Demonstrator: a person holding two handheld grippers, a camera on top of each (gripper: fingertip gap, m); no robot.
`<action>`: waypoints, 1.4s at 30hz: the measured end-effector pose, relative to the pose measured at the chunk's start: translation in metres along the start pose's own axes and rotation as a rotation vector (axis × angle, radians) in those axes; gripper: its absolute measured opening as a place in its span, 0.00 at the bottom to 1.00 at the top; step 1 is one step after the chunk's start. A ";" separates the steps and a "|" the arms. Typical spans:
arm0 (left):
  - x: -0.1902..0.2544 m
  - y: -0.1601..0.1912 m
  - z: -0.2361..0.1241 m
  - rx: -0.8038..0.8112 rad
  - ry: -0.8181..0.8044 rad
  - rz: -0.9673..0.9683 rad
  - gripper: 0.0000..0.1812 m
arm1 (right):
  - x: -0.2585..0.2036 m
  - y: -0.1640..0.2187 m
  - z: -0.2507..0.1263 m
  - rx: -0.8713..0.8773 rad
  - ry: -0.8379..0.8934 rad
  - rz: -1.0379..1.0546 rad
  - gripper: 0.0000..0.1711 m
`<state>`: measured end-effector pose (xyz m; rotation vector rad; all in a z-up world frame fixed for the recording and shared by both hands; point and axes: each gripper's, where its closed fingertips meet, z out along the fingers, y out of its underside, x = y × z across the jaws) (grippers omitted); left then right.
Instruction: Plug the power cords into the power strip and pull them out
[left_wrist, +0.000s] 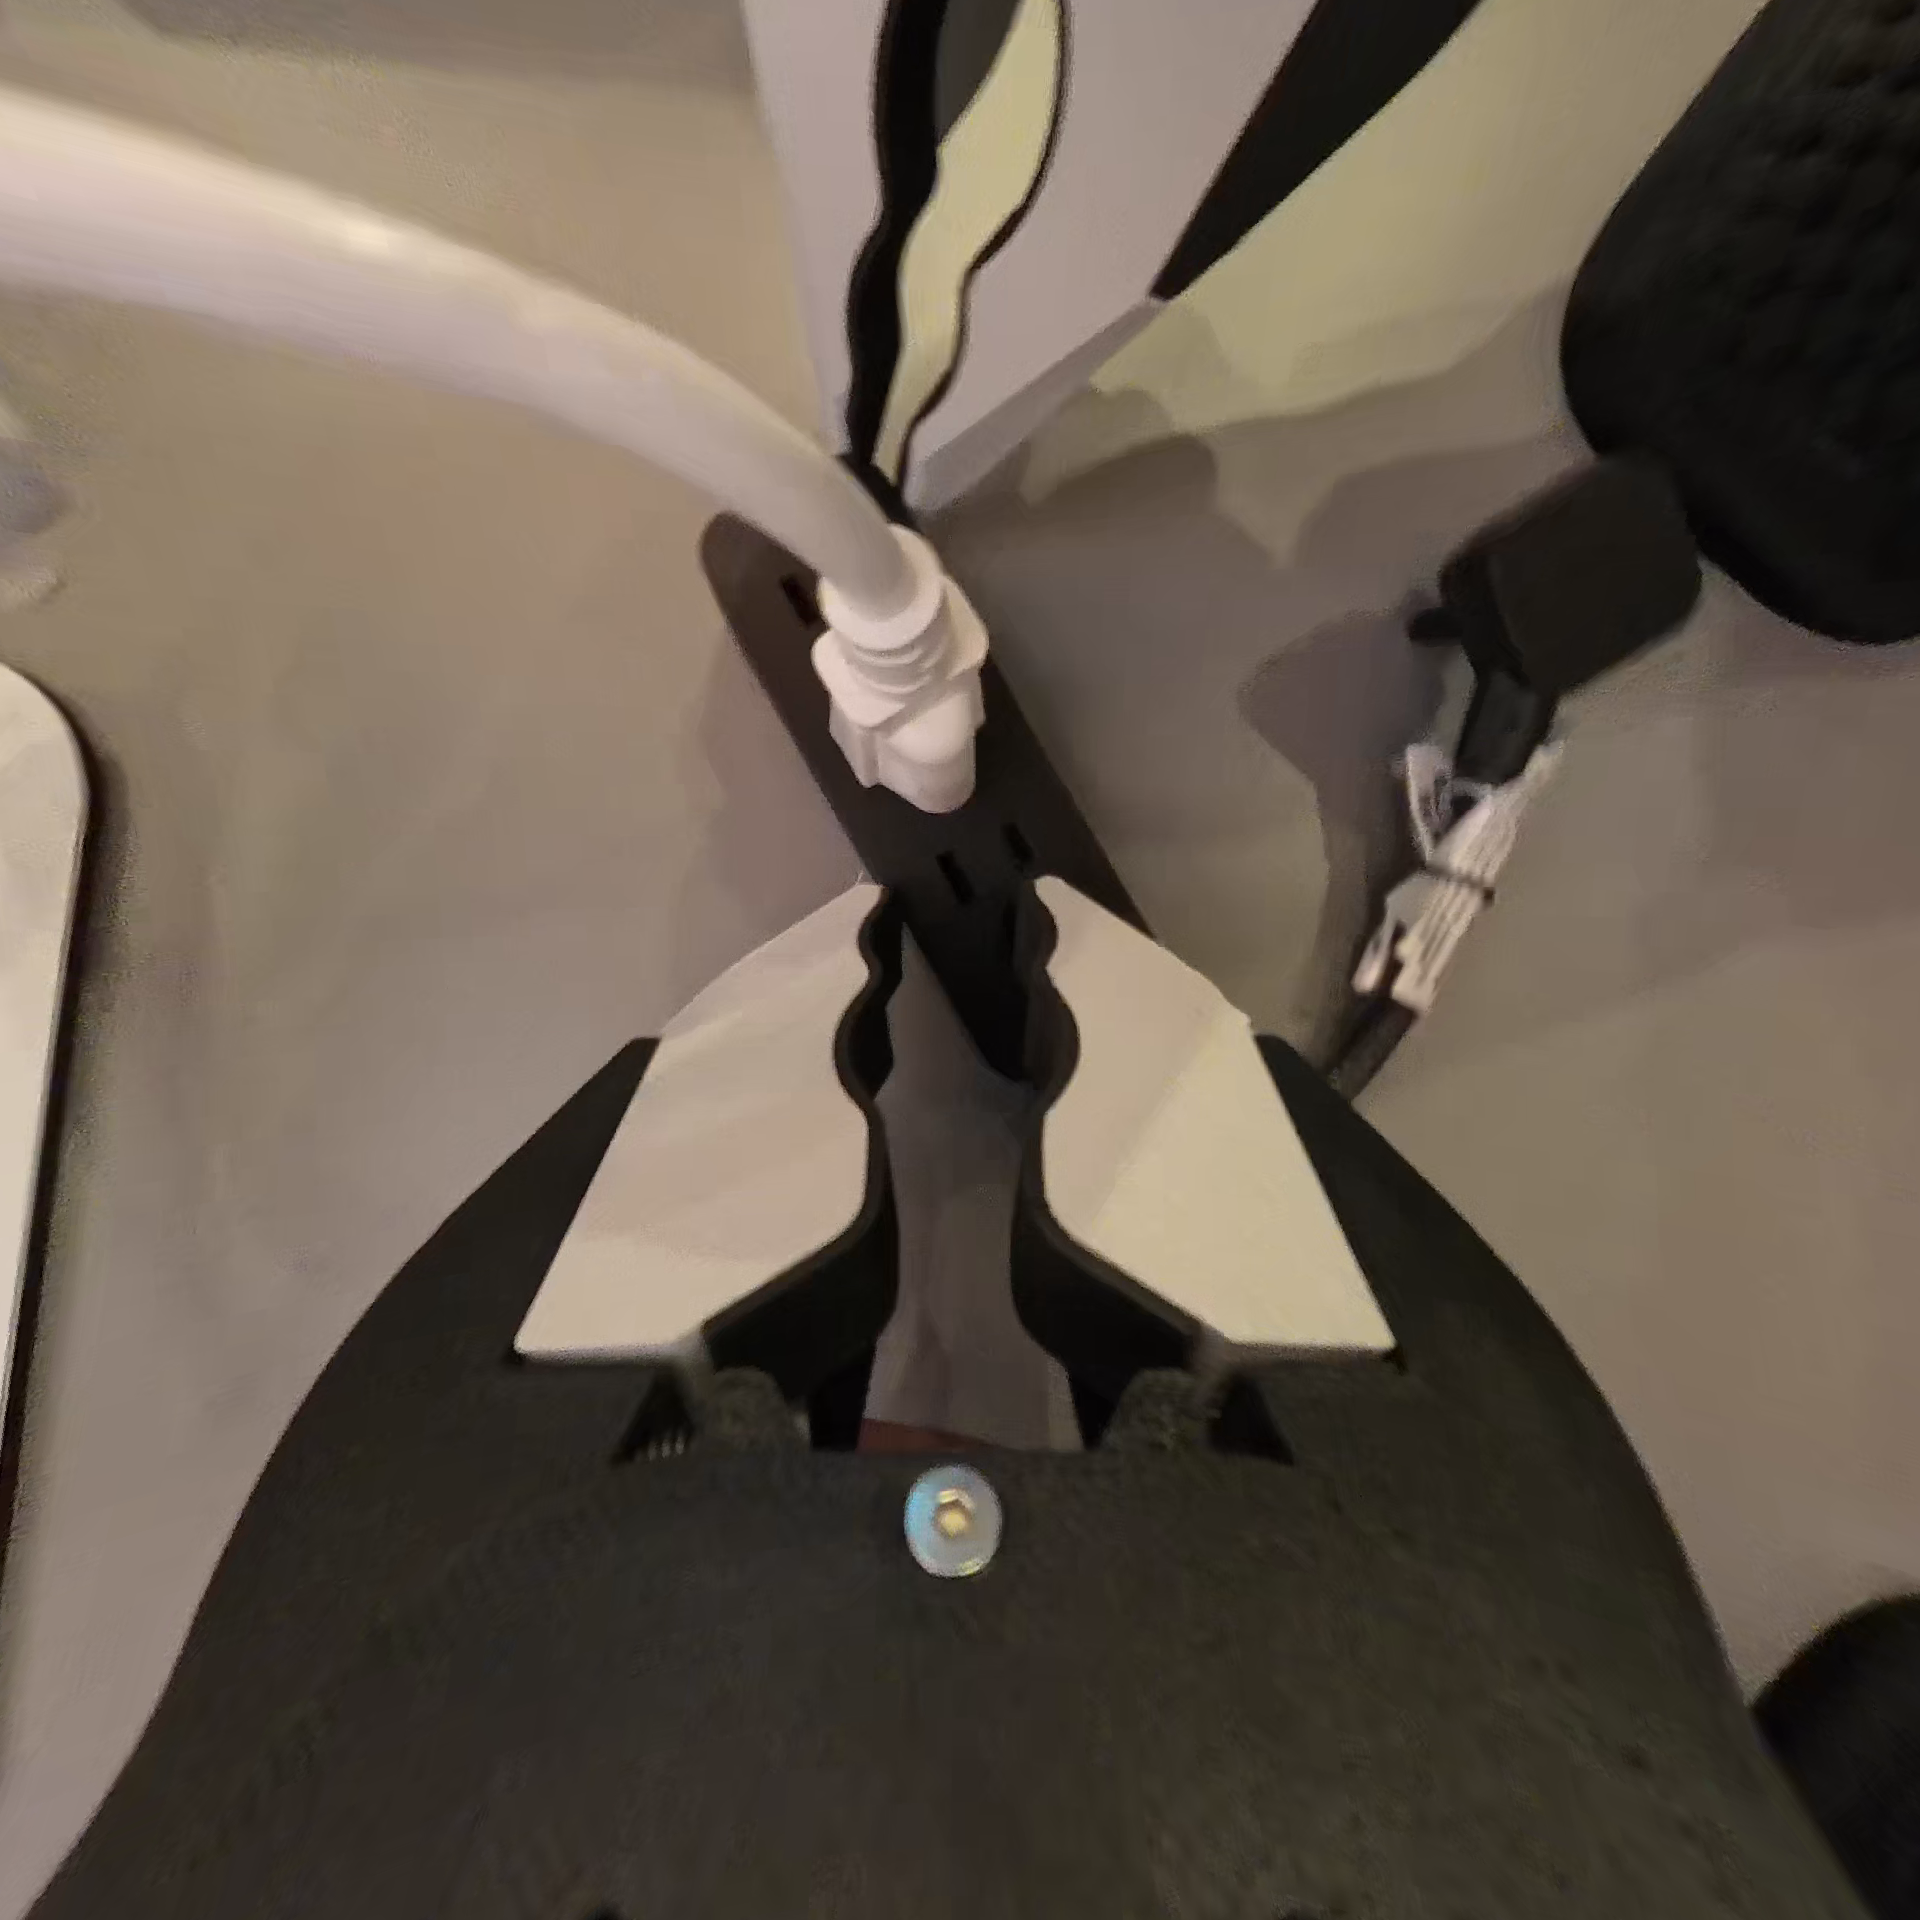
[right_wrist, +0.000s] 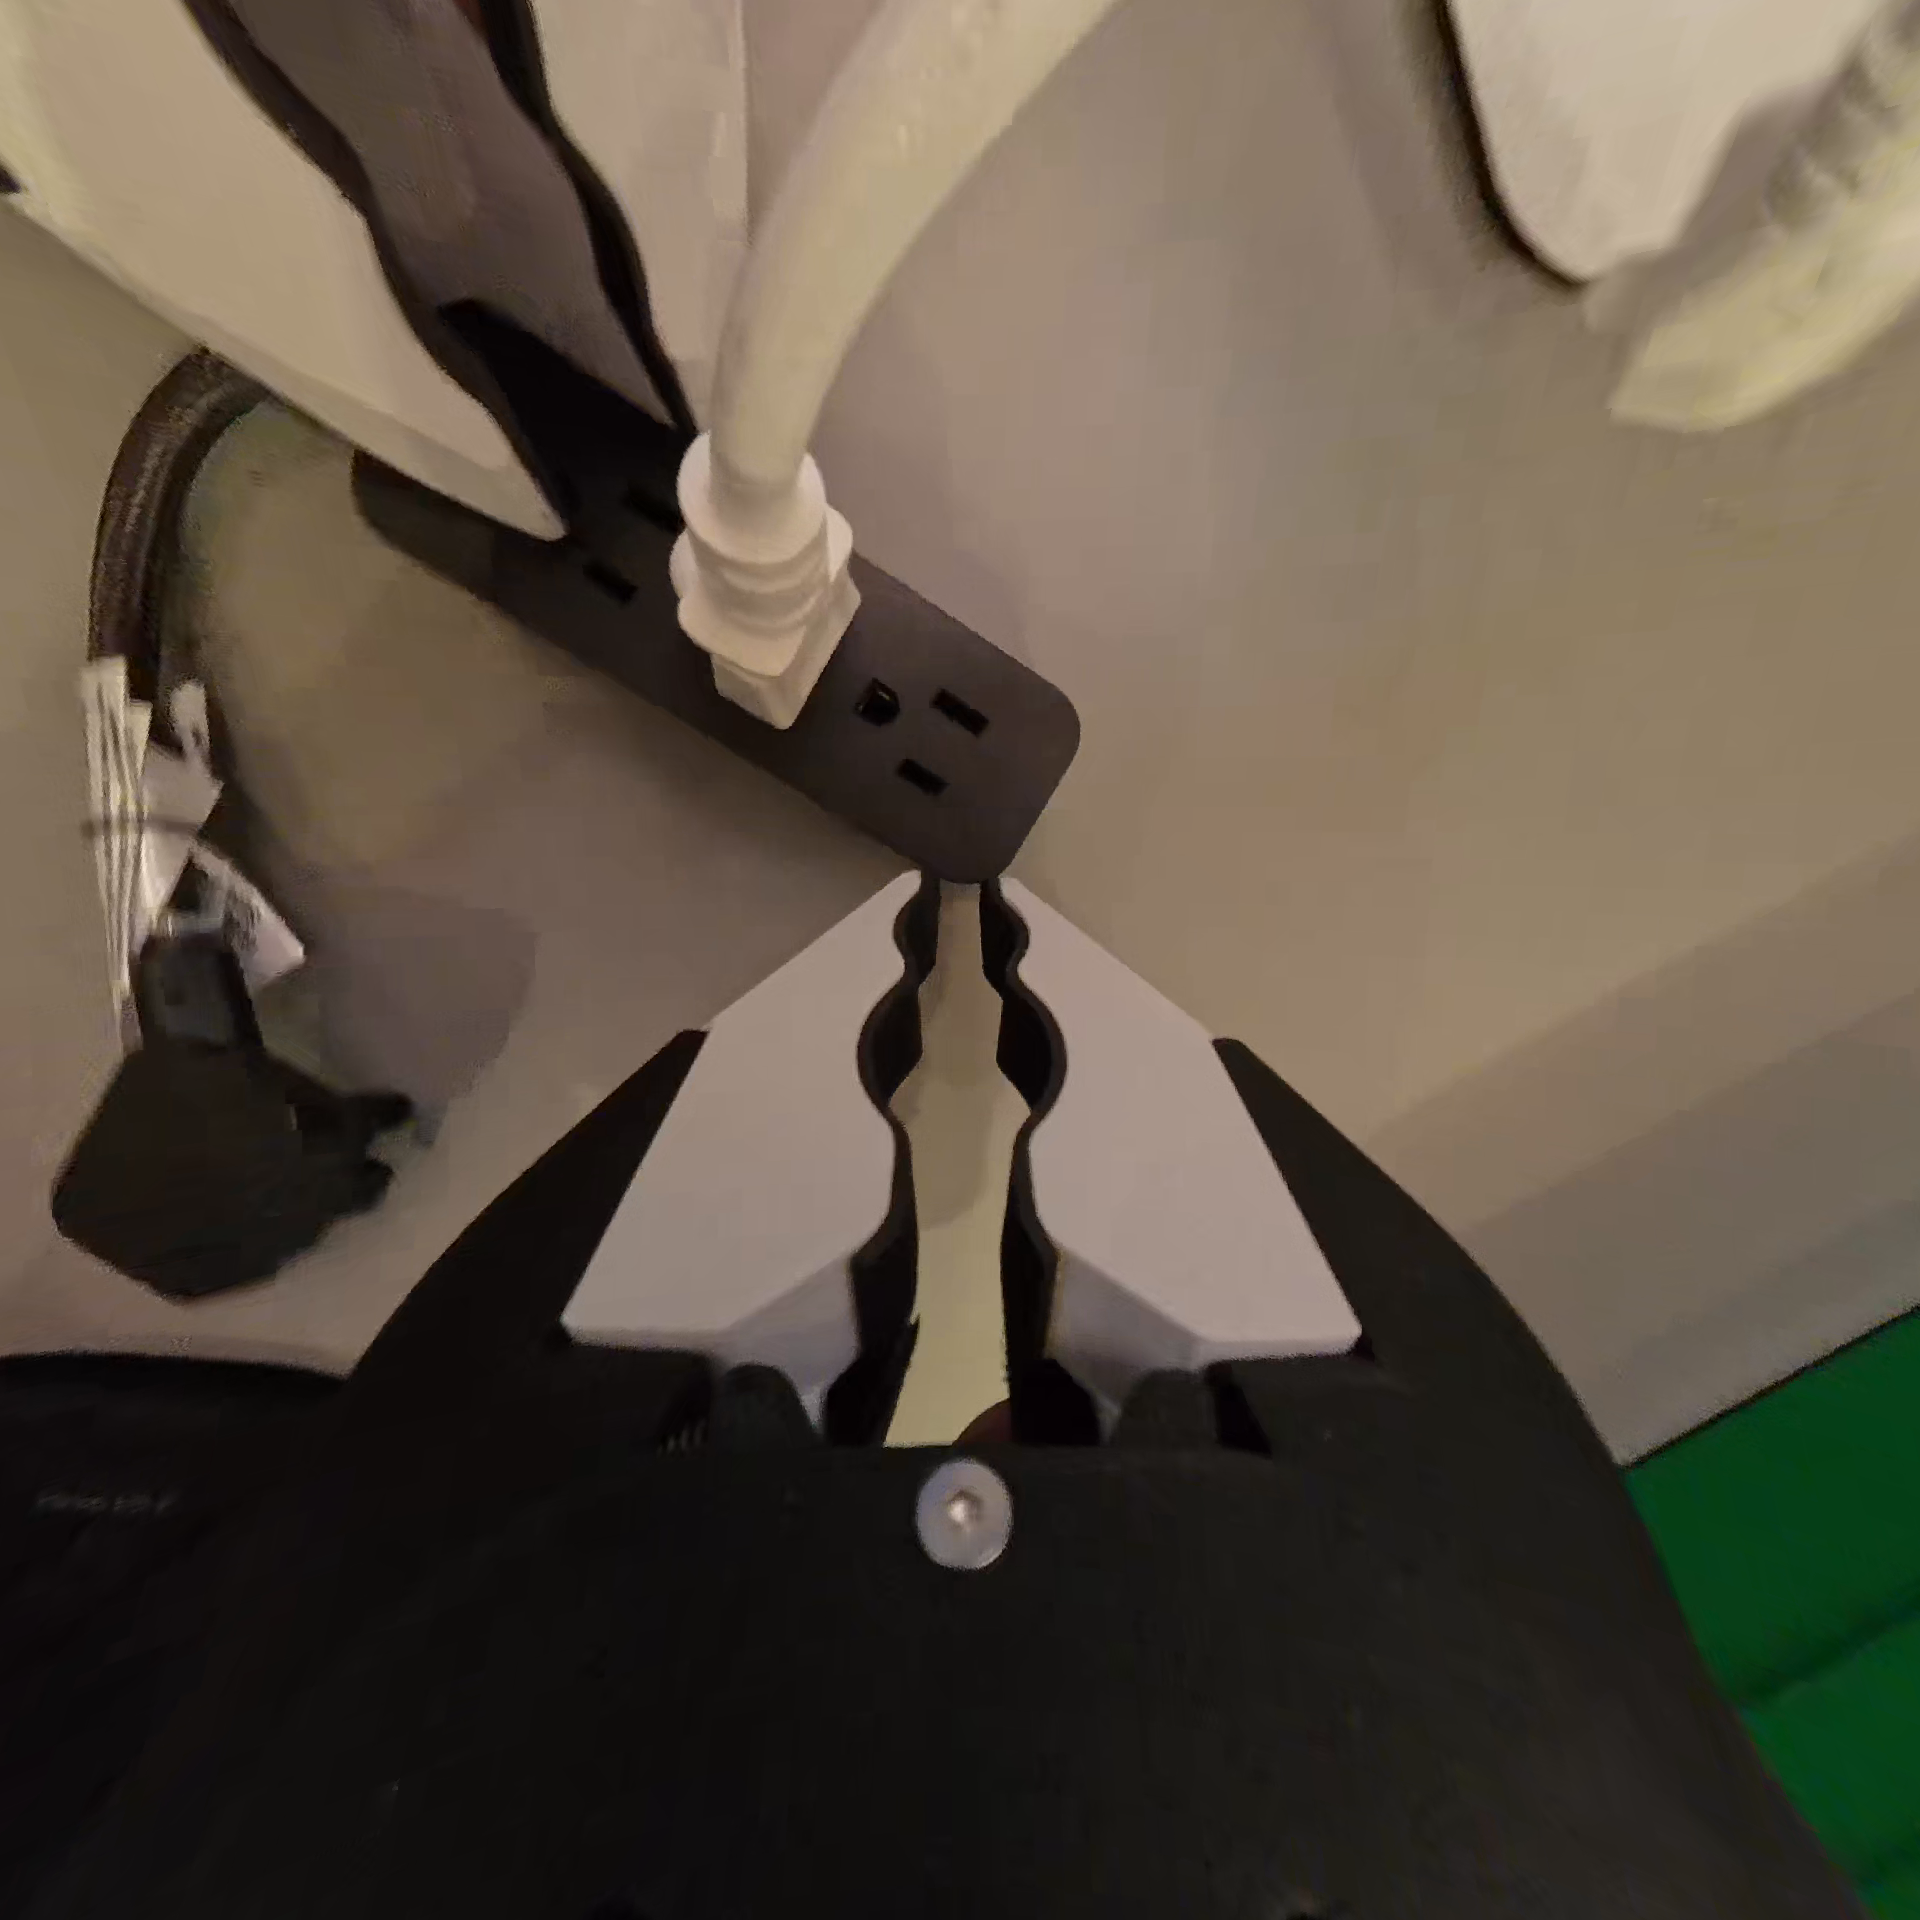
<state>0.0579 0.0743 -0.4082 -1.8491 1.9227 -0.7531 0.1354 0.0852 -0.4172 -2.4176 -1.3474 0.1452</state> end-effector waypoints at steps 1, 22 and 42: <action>0.001 0.002 -0.002 -0.009 0.008 0.001 0.11 | 0.003 -0.005 0.003 -0.002 0.007 -0.011 0.03; 0.008 0.014 0.004 -0.105 0.009 0.057 0.18 | -0.023 -0.048 -0.016 0.166 0.032 0.048 0.06; -0.075 -0.057 -0.147 0.273 -0.510 0.105 0.15 | -0.022 -0.041 0.002 0.321 -0.141 0.025 0.00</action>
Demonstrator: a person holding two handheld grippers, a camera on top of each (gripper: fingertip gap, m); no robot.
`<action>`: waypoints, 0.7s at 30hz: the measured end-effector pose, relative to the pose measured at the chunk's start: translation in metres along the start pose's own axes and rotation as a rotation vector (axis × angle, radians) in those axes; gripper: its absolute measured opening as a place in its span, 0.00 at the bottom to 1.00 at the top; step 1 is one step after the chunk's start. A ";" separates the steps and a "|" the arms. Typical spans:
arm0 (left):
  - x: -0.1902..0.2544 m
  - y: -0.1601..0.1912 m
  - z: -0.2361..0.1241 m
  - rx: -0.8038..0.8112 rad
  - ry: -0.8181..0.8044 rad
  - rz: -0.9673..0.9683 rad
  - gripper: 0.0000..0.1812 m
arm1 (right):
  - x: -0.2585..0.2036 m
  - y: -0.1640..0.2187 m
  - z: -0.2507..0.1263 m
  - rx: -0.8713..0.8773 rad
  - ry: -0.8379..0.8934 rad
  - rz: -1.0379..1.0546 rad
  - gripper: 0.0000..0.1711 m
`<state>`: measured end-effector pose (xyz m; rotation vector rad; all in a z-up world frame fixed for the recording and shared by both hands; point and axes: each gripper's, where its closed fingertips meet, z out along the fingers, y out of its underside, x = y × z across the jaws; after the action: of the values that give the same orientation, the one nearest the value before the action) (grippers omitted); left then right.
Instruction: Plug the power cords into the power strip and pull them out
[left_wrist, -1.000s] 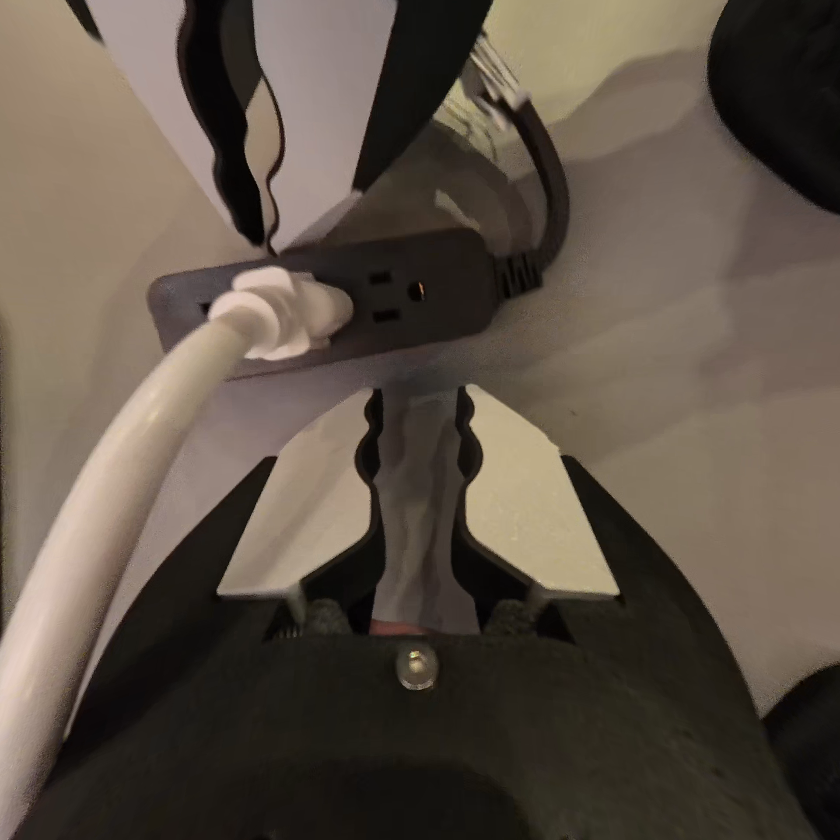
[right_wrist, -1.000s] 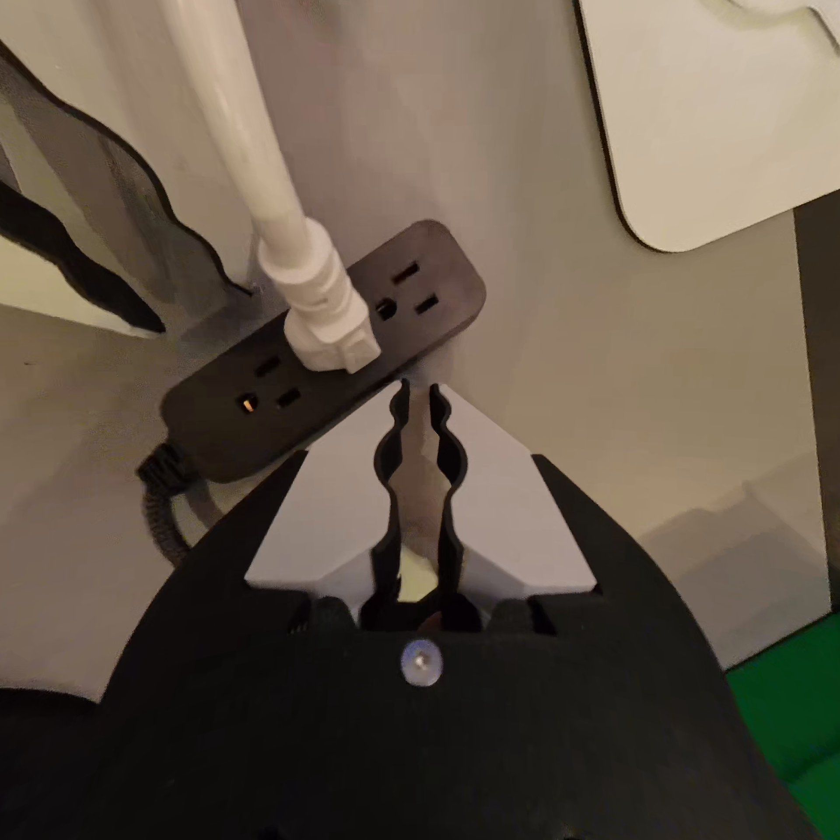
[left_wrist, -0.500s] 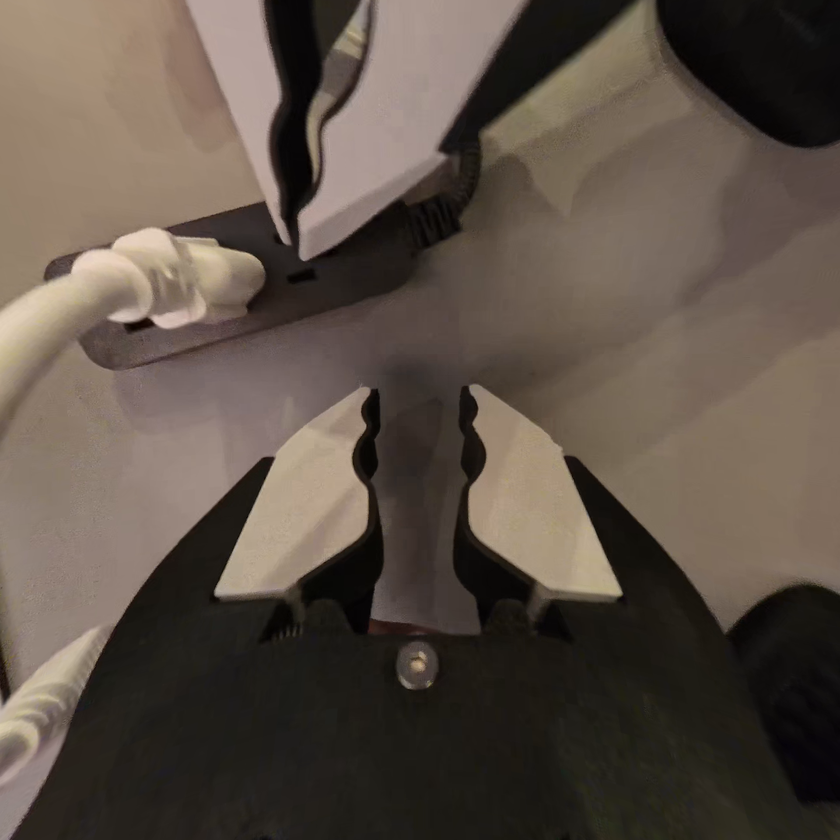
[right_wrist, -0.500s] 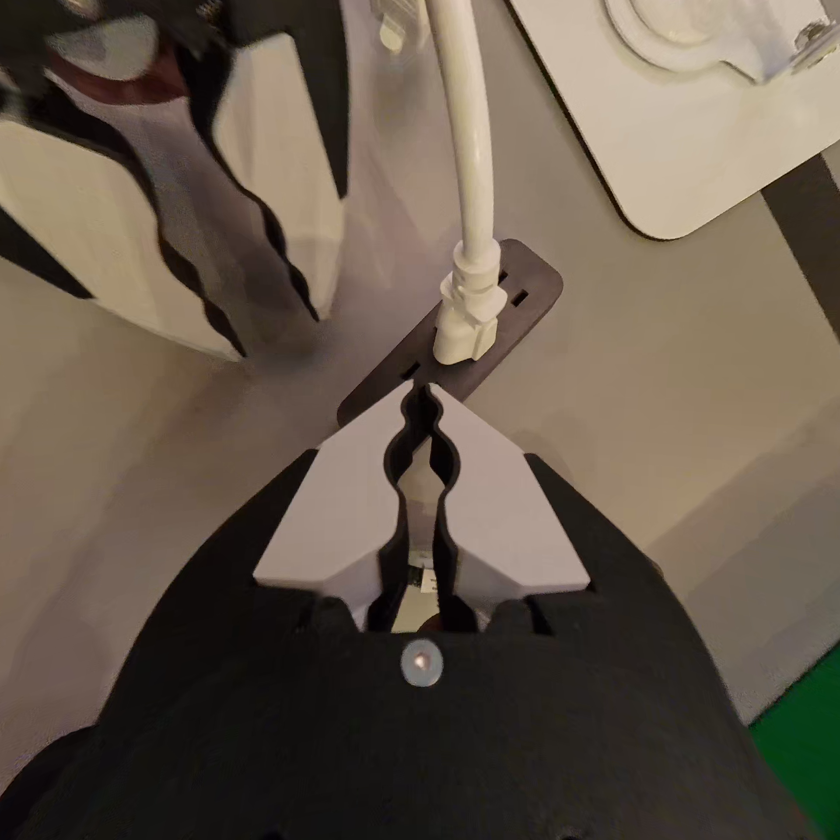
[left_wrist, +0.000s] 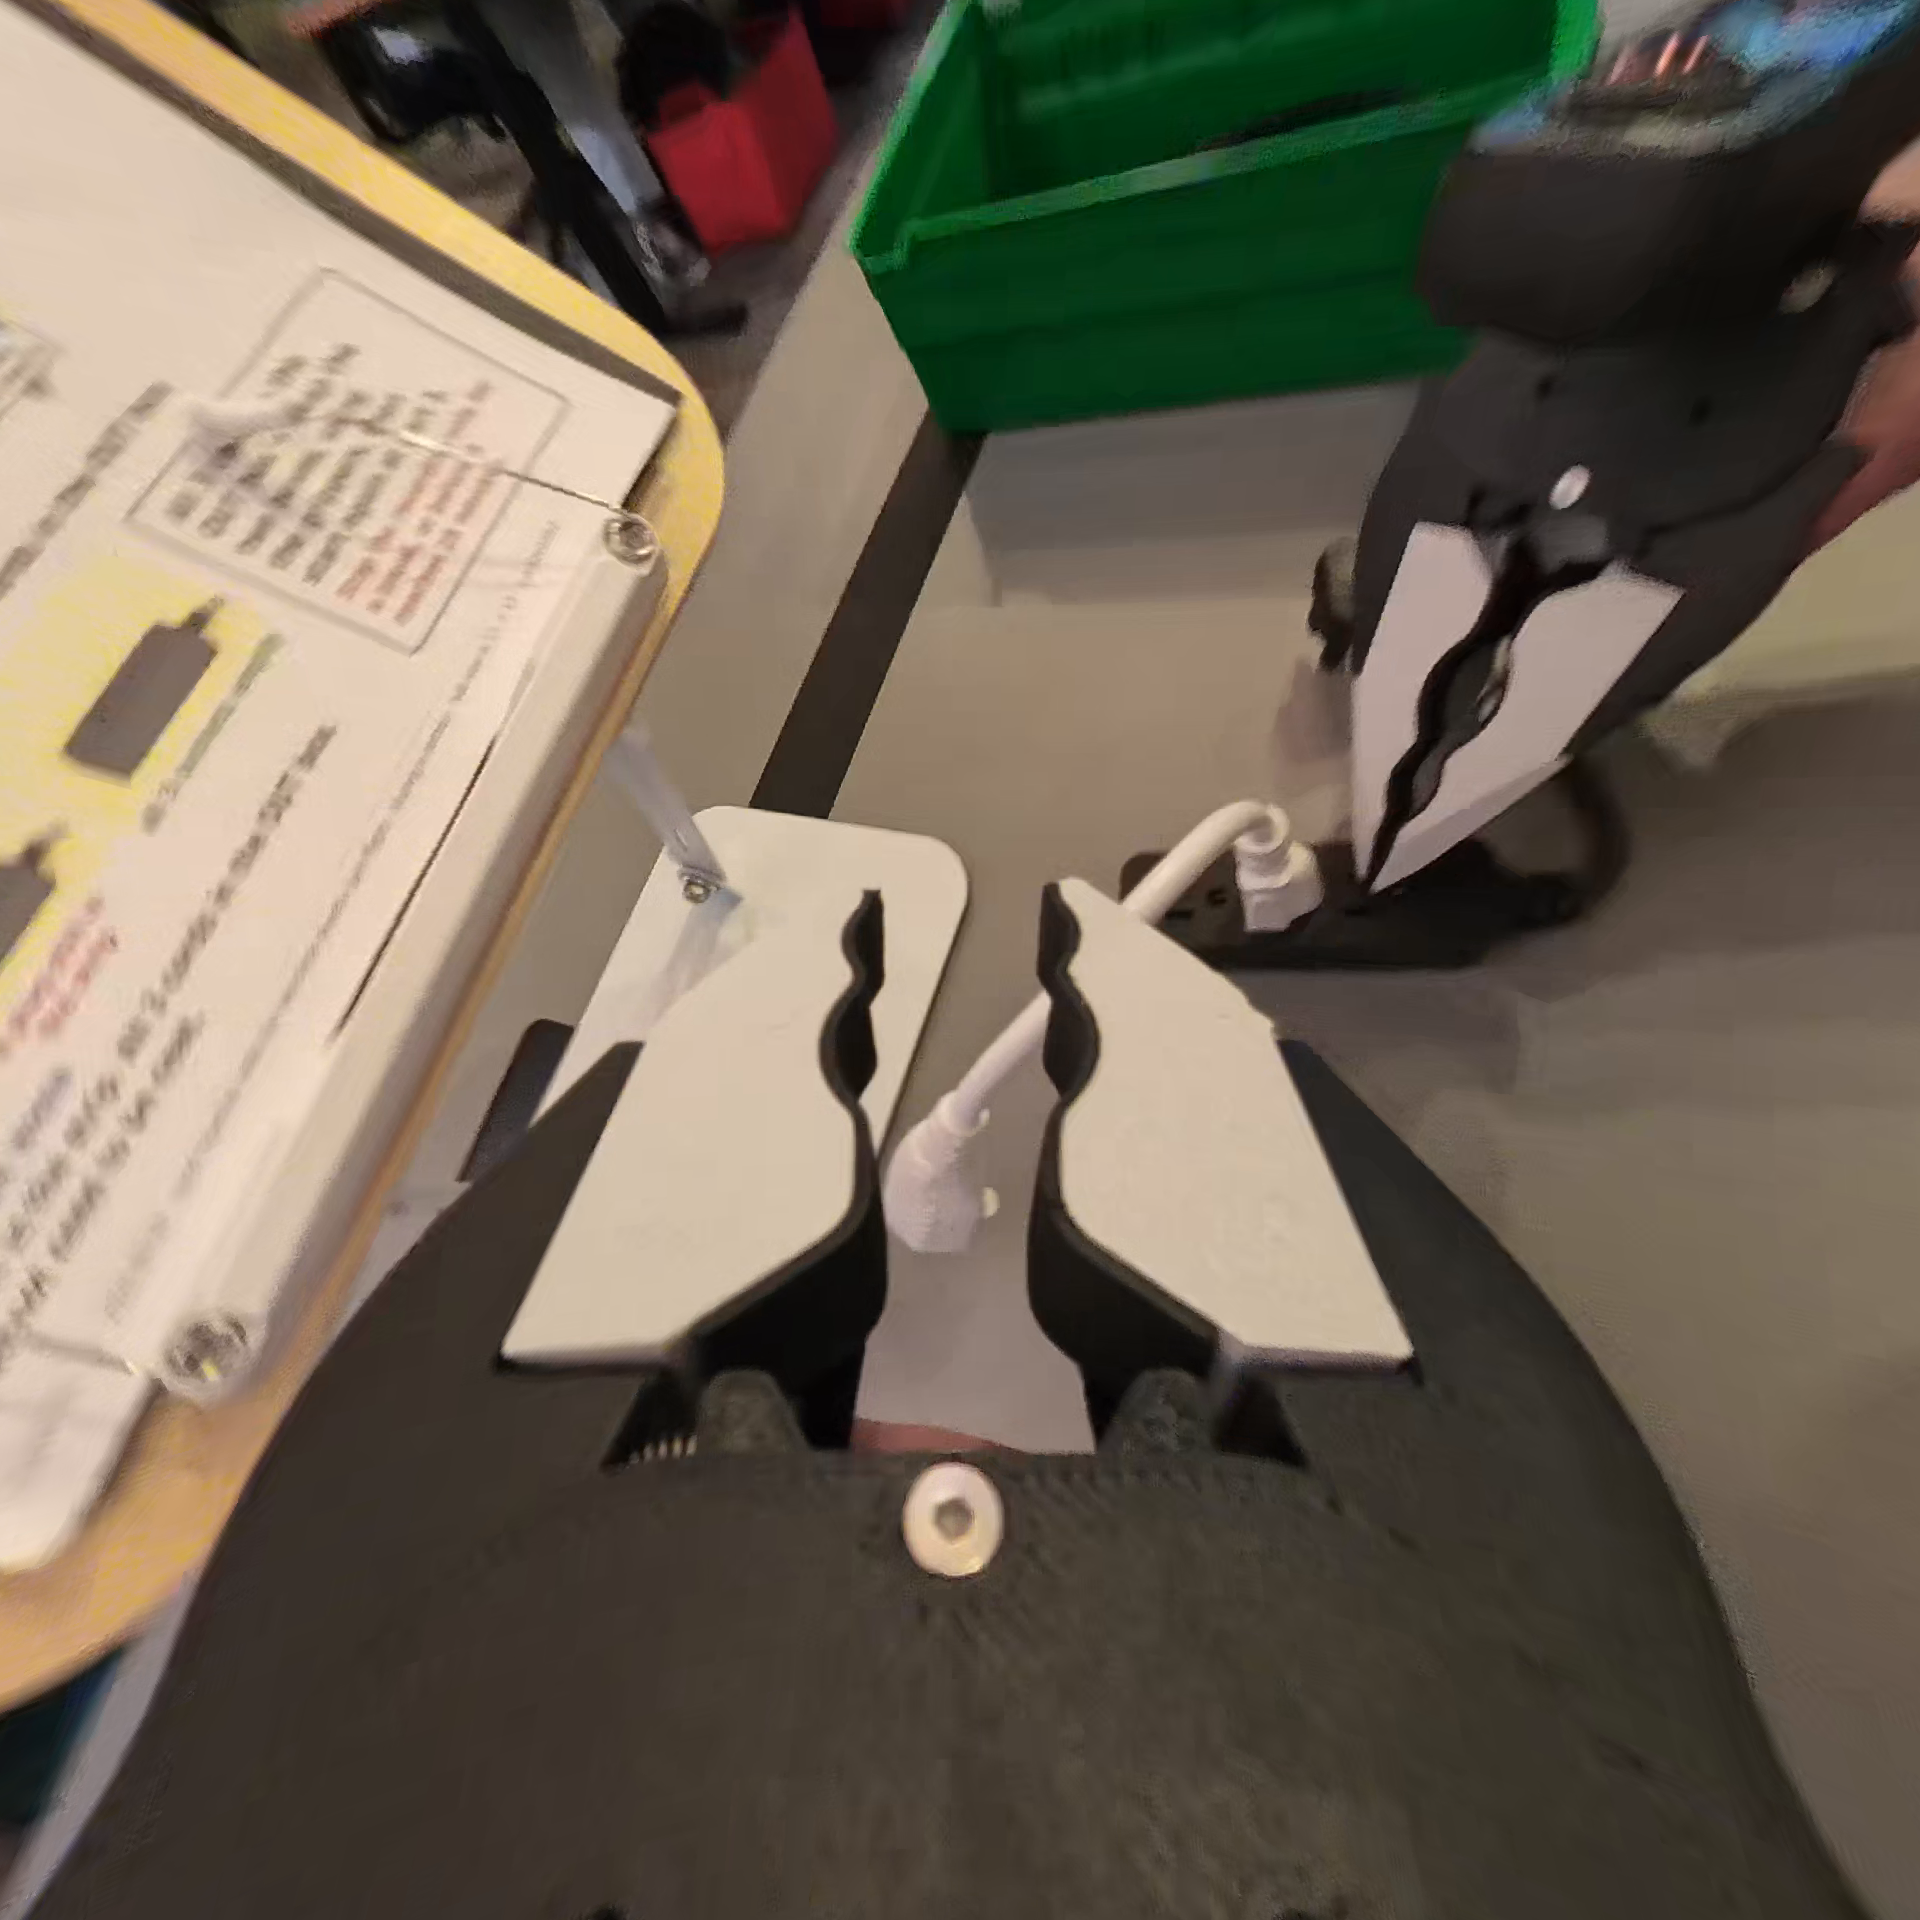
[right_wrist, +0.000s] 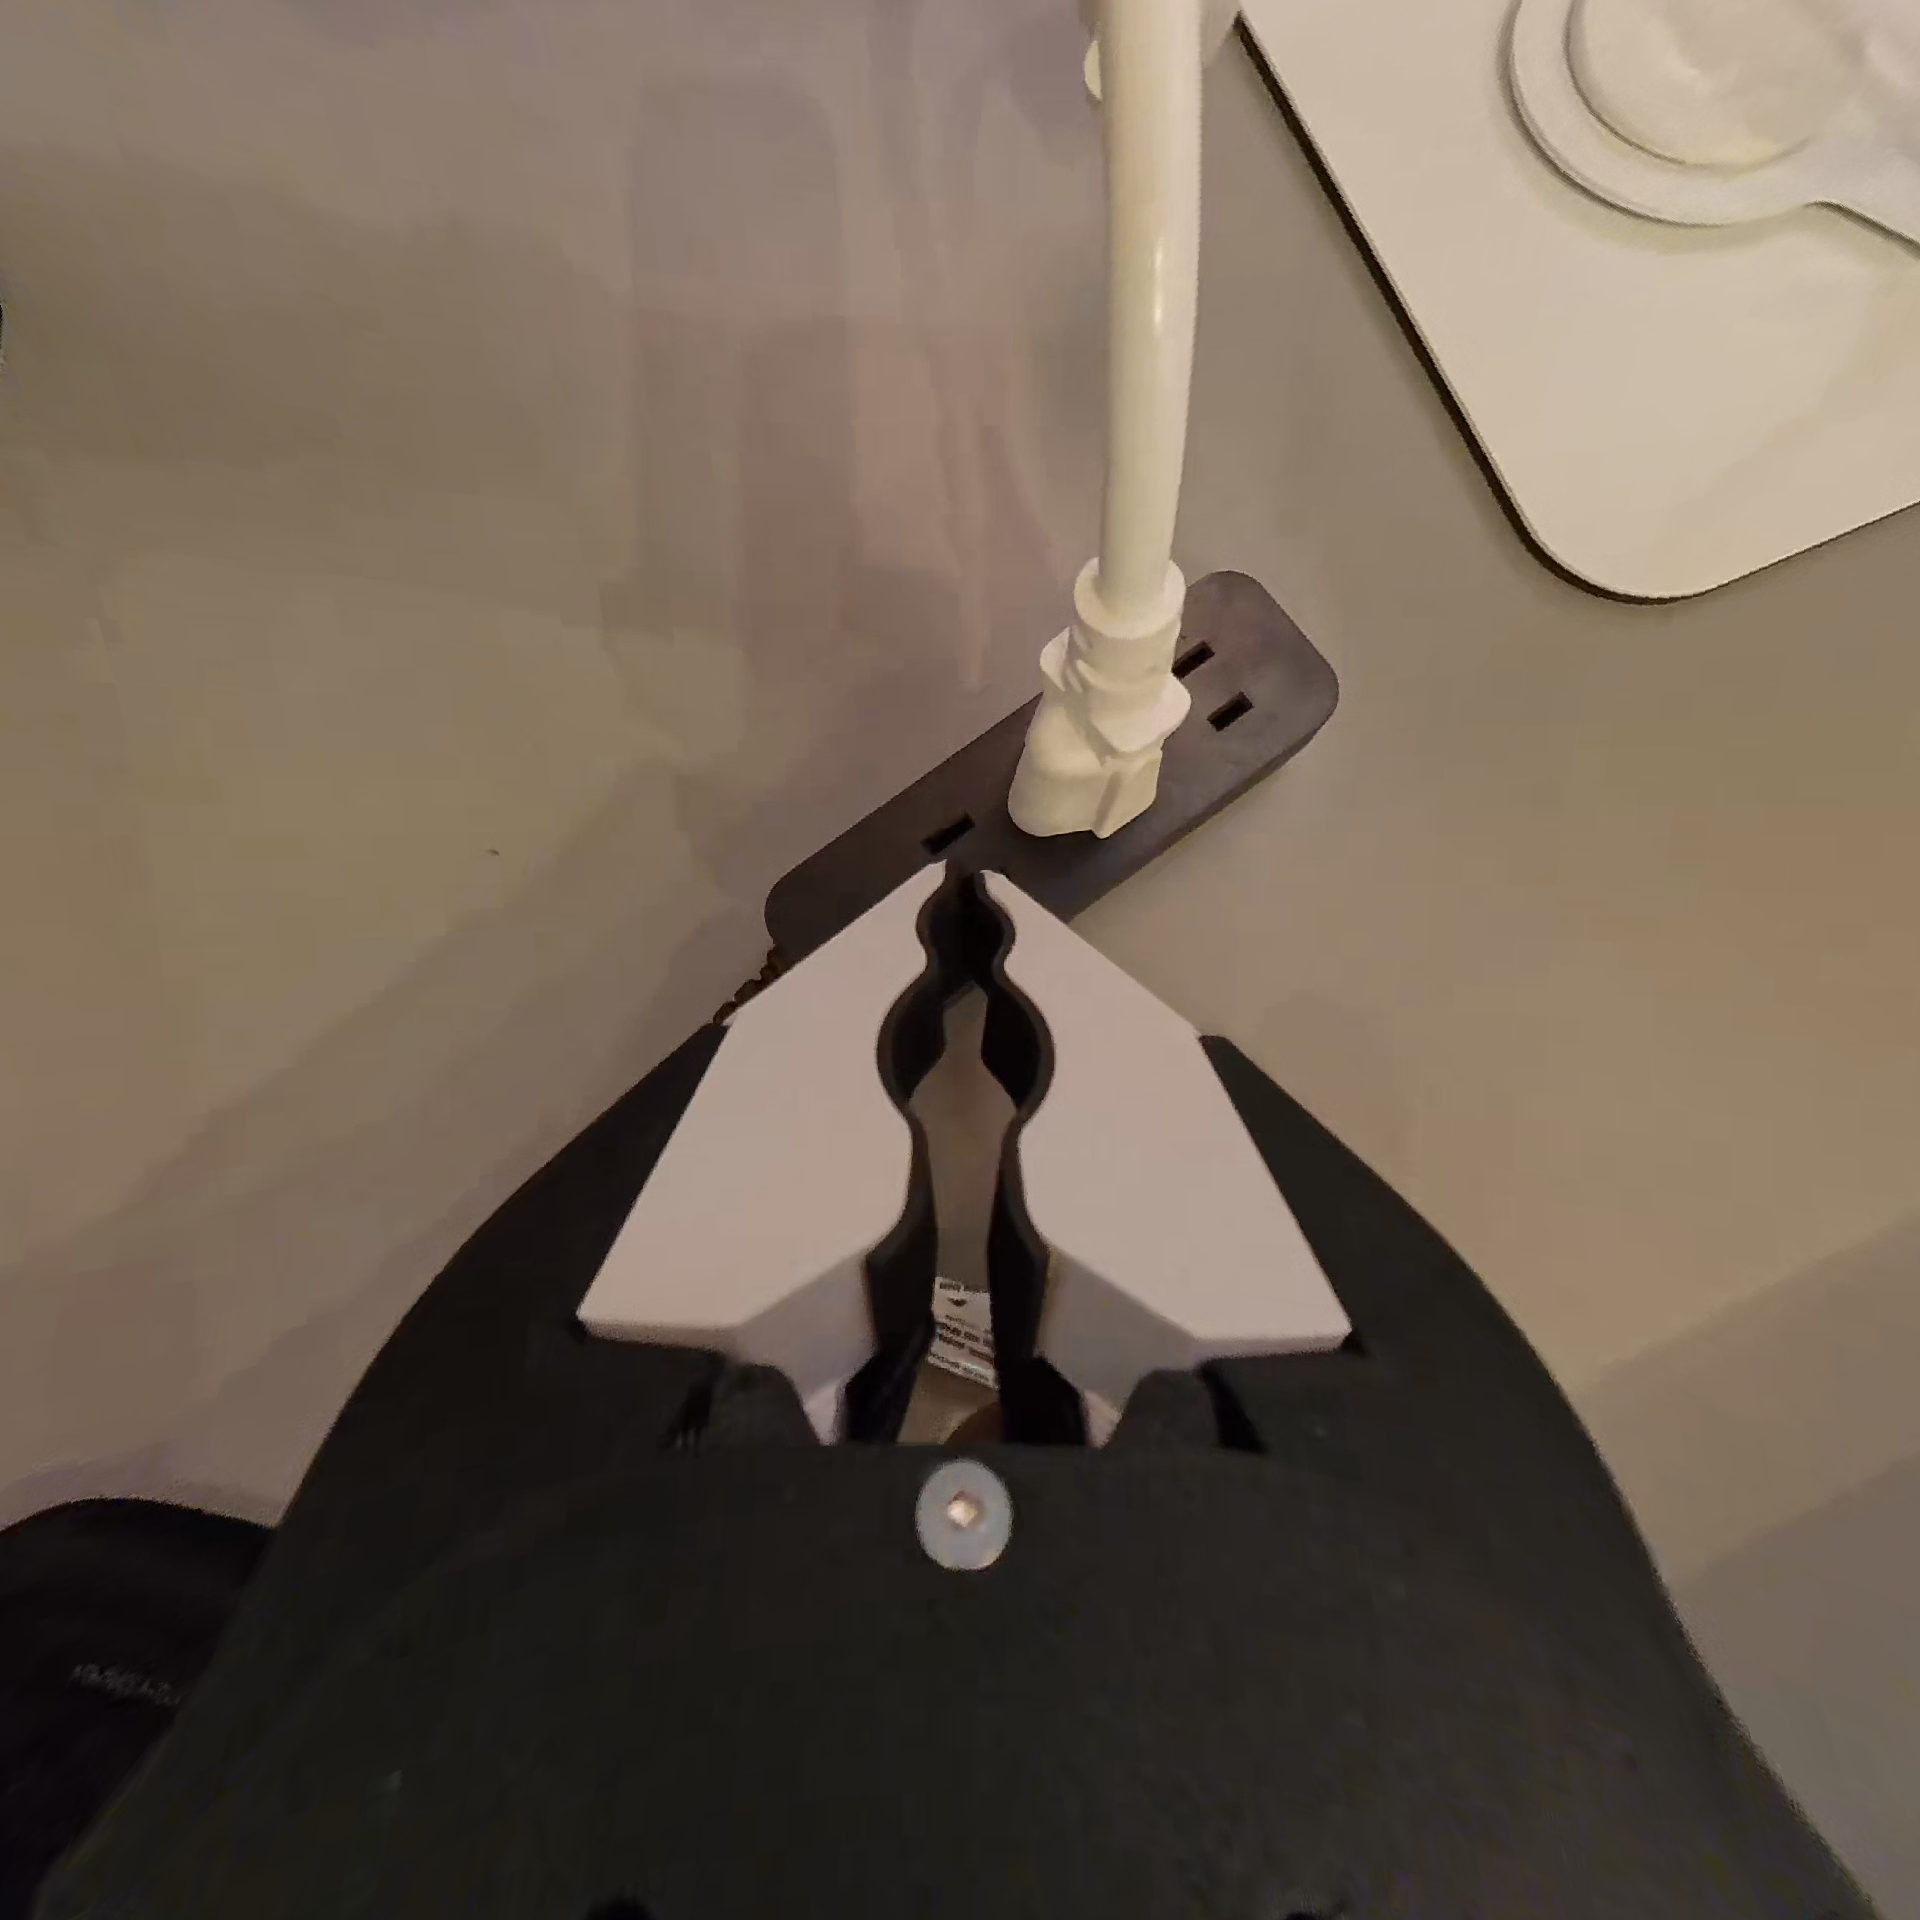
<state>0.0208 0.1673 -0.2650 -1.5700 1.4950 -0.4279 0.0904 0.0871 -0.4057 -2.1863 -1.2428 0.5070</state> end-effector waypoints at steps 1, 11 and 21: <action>-0.003 0.000 0.010 -0.060 0.005 0.066 0.15 | 0.000 0.000 0.000 -0.005 -0.003 -0.005 0.00; 0.052 0.012 0.125 -0.349 0.554 0.402 0.09 | 0.000 0.000 0.000 0.018 -0.004 -0.031 0.00; 0.090 0.065 0.117 -0.540 0.751 0.357 0.12 | -0.016 0.003 -0.003 0.052 -0.117 -0.131 0.00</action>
<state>0.0889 0.1355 -0.4070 -1.5572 2.5913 -0.4511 0.0864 0.0713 -0.4050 -2.0411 -1.4078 0.6134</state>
